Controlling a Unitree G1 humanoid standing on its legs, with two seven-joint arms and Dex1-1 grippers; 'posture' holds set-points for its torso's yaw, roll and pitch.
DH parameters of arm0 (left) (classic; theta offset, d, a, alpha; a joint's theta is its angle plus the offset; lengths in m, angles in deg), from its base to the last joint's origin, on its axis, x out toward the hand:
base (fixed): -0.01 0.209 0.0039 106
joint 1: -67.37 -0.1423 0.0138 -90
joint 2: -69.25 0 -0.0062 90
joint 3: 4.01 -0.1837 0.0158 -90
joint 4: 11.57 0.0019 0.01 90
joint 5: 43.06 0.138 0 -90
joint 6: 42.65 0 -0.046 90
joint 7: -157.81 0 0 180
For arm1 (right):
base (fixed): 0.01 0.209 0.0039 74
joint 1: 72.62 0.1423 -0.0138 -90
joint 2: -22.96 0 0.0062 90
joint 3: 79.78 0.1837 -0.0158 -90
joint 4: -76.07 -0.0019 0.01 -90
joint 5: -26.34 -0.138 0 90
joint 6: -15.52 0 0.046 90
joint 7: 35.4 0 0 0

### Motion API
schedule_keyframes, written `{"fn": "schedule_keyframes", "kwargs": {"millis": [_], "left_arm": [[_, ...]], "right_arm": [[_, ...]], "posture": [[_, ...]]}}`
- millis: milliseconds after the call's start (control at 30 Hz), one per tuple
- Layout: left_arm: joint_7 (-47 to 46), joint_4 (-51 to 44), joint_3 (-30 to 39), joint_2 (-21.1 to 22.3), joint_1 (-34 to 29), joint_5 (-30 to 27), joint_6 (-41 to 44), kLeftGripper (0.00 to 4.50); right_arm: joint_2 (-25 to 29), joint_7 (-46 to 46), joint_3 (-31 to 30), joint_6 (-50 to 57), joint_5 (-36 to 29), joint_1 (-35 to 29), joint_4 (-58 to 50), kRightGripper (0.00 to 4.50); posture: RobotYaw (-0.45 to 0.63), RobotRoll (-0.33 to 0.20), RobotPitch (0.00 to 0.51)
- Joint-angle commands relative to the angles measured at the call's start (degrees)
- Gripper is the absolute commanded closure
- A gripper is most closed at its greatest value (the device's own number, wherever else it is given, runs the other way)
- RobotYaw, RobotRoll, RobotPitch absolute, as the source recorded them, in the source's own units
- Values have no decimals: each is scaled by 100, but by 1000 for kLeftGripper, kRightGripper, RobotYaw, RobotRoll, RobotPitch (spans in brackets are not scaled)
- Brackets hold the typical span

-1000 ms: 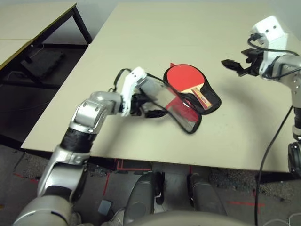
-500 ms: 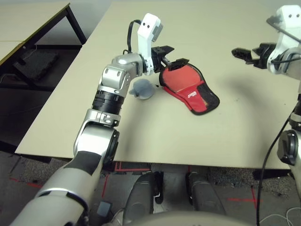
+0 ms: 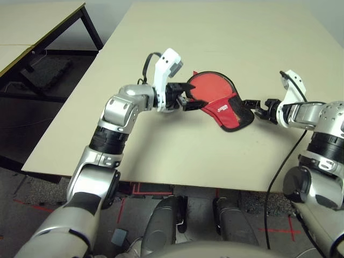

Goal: Store the ping-pong paddle in its case and zip it.

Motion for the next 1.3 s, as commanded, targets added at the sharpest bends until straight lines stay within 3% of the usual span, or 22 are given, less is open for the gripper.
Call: {"fn": "schedule_keyframes", "kwargs": {"millis": [33,200,400,633,767,1067,1167,1233,1300], "left_arm": [[-7,-144,-128,51,-143,89,-18,0],[-63,-140,-142,0,-123,77,-22,0],[-86,-91,-141,-56,-57,73,-53,0],[-93,18,-120,-93,26,95,-132,0],[-96,40,-117,-100,40,101,-154,0],[-130,75,-88,-114,82,117,-186,0],[-141,79,-90,-121,82,121,-195,0],[-141,87,-92,-125,83,129,-207,0],[-128,141,-91,-123,103,150,-241,0]], "right_arm": [[-56,-267,77,186,-133,-180,-23,29],[-339,-533,257,186,-494,-233,136,29],[-833,-1152,573,186,-1407,-169,480,29],[-1304,-2130,1325,186,-2119,216,1206,29],[-1442,-2429,1715,186,-1941,402,1429,700],[-1466,-2285,1447,186,-1566,245,1075,3533],[-1432,-2413,1100,186,-2011,-52,826,4397],[-1440,-2596,946,186,-2406,-255,635,4493],[-1366,-3044,505,186,-3494,-777,218,4493]], "posture": [[28,0,144],[24,0,147],[18,0,148],[14,0,146],[18,0,145],[18,0,144],[15,0,146],[12,0,147],[9,0,149]]}}
